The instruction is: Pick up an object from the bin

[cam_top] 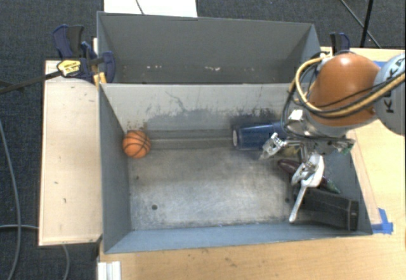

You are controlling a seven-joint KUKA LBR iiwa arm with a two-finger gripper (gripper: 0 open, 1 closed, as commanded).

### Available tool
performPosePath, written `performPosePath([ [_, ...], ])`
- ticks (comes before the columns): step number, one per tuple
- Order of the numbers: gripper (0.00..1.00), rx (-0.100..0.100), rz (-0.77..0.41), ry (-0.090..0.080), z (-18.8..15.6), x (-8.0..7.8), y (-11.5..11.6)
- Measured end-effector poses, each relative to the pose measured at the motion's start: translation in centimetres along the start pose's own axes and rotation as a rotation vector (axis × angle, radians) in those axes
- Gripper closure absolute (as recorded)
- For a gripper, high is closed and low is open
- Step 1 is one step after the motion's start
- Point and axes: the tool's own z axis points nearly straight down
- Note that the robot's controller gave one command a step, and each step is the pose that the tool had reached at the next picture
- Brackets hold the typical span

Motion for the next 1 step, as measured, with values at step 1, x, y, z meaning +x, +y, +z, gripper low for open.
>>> performPosePath([
  [1, 0.0, 0.0, 0.0, 0.001, 0.01, -0.01, 0.0],
])
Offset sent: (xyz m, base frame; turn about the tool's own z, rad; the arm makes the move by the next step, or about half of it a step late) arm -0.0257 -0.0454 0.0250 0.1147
